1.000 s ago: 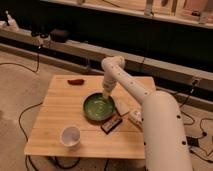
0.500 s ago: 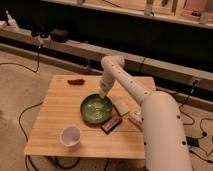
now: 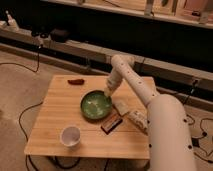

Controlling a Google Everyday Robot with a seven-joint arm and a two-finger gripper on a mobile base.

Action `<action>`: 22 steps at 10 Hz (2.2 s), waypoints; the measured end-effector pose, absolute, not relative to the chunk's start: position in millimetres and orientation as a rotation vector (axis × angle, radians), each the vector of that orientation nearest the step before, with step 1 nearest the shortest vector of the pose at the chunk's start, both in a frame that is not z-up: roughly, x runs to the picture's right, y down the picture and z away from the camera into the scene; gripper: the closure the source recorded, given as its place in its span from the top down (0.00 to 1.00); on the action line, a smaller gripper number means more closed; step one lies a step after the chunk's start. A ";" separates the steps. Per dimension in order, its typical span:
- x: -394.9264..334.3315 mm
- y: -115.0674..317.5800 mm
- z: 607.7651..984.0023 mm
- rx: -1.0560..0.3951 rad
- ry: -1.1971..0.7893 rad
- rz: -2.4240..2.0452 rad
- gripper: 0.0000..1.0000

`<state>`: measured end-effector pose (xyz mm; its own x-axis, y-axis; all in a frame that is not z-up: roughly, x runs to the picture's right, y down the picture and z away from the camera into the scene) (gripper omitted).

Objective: Drag the ceramic bowl in a circle

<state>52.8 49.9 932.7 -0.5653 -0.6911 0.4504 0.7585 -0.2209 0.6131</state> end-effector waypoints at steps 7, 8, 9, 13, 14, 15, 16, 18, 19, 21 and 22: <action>92.0 78.0 892.7 -0.178 -0.967 -2.023 0.21; 79.7 79.8 891.0 -0.164 -0.985 -2.054 0.21; 65.0 79.4 890.2 -0.147 -1.003 -2.085 0.21; 23.6 55.1 906.6 -0.089 -1.066 -2.077 0.21; 19.9 48.3 914.0 -0.084 -1.078 -2.056 0.21; 19.3 41.8 922.2 -0.083 -1.083 -2.027 0.21; 24.7 33.7 932.8 -0.090 -1.082 -1.979 0.21; 45.5 25.6 944.3 -0.110 -1.065 -1.908 0.21; 68.9 23.3 949.9 -0.142 -1.044 -1.862 0.21; 101.7 27.5 950.0 -0.190 -1.022 -1.835 0.21; 115.0 31.5 947.1 -0.213 -1.018 -1.836 0.21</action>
<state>115.0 31.5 947.1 -0.4982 -0.6729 0.5468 0.8204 -0.1617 0.5484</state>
